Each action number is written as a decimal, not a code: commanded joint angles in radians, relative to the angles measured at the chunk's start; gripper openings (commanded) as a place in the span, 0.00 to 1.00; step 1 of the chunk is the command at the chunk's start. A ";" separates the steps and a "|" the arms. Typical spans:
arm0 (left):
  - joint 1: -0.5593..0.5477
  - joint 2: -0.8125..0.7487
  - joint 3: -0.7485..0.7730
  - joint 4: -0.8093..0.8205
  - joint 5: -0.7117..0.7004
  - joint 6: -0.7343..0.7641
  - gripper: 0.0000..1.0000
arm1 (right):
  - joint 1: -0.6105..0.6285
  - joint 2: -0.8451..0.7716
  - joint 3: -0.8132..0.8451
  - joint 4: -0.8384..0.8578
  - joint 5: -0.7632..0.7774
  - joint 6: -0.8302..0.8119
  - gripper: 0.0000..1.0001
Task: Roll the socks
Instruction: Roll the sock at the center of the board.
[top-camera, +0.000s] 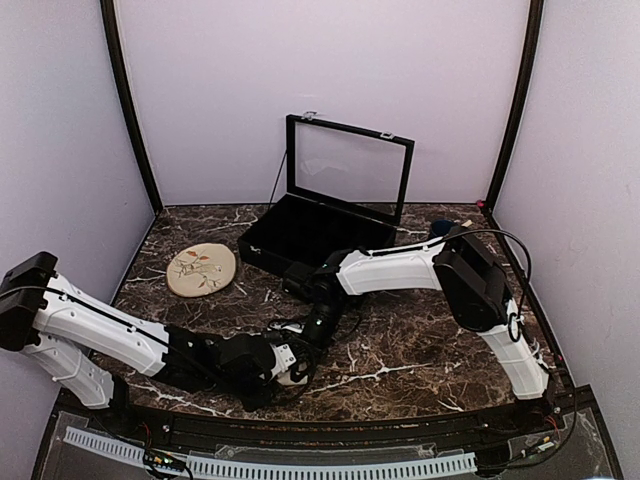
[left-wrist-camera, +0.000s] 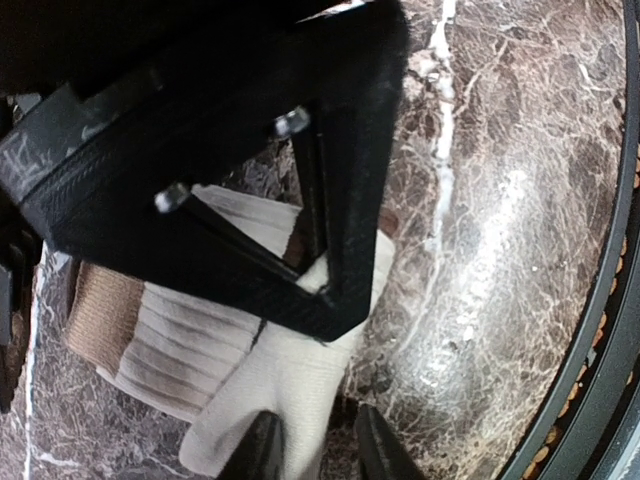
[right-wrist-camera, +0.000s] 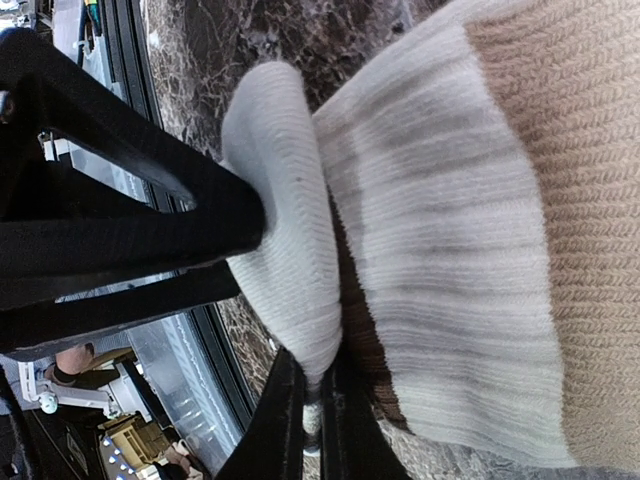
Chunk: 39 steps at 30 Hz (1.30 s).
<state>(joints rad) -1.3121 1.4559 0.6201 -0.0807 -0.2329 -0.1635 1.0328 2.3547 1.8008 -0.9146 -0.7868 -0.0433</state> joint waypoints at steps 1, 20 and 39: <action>-0.004 0.017 0.015 -0.038 -0.001 -0.015 0.25 | -0.010 0.019 0.012 -0.017 -0.002 -0.007 0.00; -0.004 0.083 0.070 -0.112 -0.139 -0.057 0.53 | -0.012 0.009 -0.002 -0.019 -0.005 -0.007 0.00; -0.001 0.179 0.102 -0.104 -0.043 -0.023 0.21 | -0.012 0.022 0.003 -0.009 -0.040 0.002 0.00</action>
<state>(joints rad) -1.3205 1.5860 0.7158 -0.1349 -0.3595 -0.1974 1.0039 2.3569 1.7874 -0.9218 -0.8062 -0.0444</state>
